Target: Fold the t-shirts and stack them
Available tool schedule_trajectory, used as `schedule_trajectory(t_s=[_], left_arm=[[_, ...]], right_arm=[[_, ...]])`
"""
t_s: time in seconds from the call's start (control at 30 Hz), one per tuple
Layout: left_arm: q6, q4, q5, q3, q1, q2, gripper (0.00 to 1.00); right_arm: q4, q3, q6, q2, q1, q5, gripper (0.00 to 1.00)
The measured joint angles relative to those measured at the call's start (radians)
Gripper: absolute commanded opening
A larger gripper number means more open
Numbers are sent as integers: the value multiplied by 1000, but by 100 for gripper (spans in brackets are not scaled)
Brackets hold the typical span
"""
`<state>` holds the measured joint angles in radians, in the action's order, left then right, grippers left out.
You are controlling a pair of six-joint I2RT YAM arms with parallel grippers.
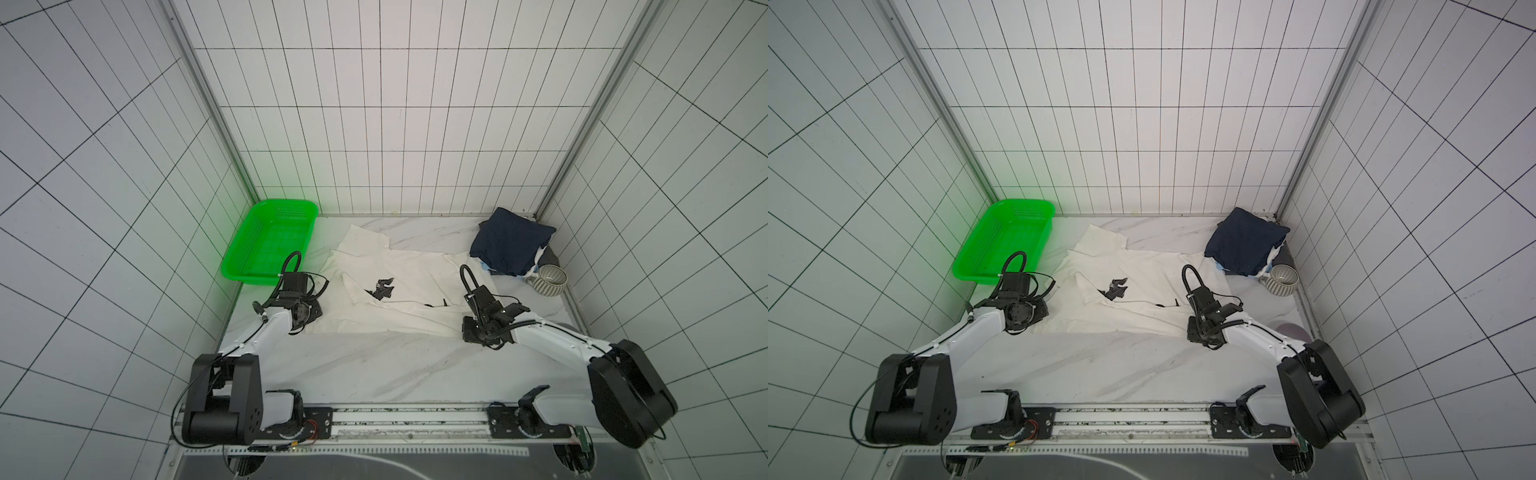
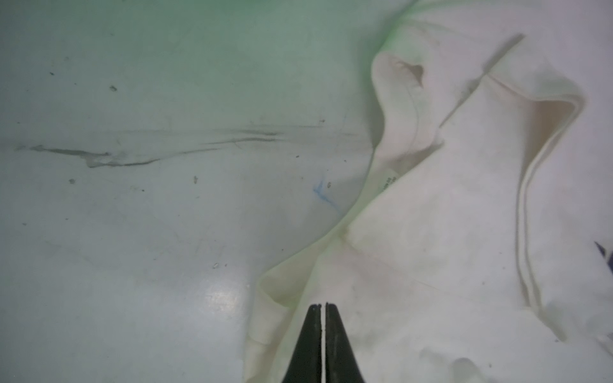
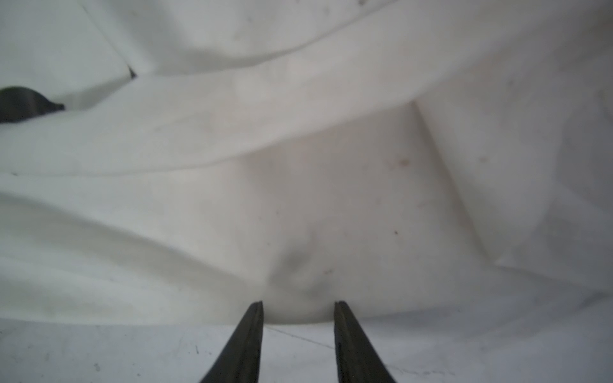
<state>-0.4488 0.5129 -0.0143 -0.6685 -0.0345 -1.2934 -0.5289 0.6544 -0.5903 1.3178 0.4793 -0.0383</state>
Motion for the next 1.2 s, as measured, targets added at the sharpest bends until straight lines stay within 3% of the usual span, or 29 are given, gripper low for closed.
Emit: schedule_trajectory(t_s=[0.13,0.27,0.43,0.6,0.8,0.97,1.03,1.1,1.2], left_arm=[[16,7,-17,-74,-112,-5,33],[26,-30,-52,-198,-218,-94,34],[56,-57,-81,-307,-233,-330,33],[75,-41,-80,-336,-233,-456,33],[87,-47,-67,-373,-229,-483,30],[95,-53,-64,-371,-200,-489,30],[98,-58,-64,-368,-182,-489,30],[99,-67,-60,-364,-166,-489,29],[100,-79,-51,-356,-146,-486,29]], right_arm=[[-37,79,45,14,-115,-37,47],[-23,153,94,71,-207,-71,49],[8,211,135,192,-260,-87,50],[19,237,158,264,-273,-113,50],[42,243,181,299,-287,-107,8],[16,322,184,297,-290,-114,2],[12,368,187,295,-290,-129,11],[-5,426,193,310,-292,-150,36],[-58,549,204,394,-297,-212,46]])
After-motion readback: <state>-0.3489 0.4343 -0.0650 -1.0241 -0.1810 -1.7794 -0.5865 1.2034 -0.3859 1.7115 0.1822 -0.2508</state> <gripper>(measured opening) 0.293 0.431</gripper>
